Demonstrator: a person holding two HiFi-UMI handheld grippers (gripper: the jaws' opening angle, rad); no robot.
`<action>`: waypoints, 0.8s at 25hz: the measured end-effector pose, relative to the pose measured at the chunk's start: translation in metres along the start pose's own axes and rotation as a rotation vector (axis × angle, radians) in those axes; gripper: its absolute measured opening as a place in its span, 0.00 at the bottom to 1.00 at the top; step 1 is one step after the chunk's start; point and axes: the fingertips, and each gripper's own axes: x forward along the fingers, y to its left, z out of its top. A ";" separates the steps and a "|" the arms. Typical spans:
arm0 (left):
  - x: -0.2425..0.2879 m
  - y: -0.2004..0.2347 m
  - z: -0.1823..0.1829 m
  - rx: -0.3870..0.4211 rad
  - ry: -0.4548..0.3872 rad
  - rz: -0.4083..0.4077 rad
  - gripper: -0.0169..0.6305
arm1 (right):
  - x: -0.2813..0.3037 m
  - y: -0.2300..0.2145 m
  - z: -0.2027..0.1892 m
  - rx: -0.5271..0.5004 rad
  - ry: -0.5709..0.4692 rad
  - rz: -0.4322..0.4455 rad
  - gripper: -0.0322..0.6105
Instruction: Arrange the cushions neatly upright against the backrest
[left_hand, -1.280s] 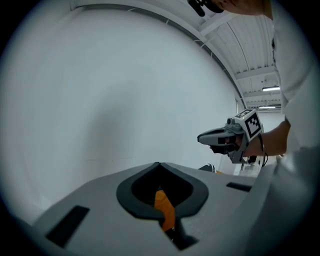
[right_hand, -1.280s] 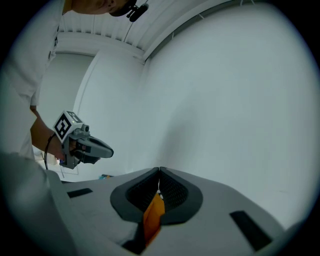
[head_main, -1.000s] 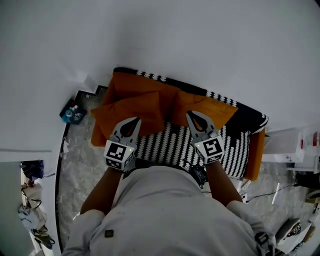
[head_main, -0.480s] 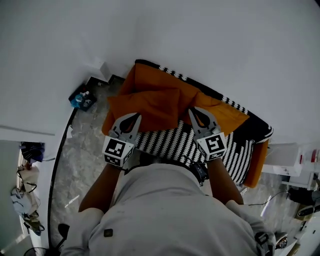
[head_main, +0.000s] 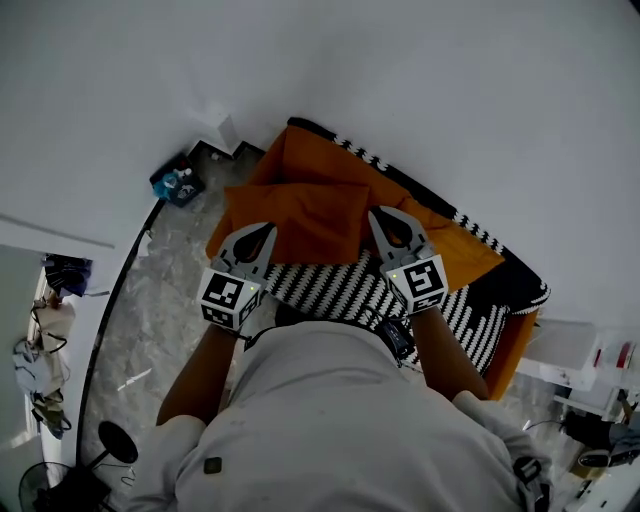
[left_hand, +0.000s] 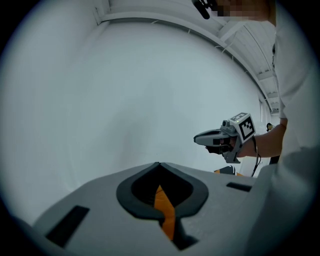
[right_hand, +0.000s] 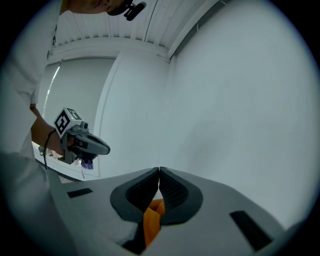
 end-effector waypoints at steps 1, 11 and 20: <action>0.003 -0.002 0.001 -0.002 0.001 0.012 0.04 | 0.001 -0.002 -0.002 0.000 -0.003 0.016 0.09; 0.039 -0.014 0.005 -0.003 0.025 0.090 0.04 | 0.002 -0.036 -0.028 0.033 0.000 0.115 0.10; 0.067 0.002 -0.014 0.005 0.107 0.099 0.04 | 0.026 -0.059 -0.053 0.065 0.029 0.150 0.10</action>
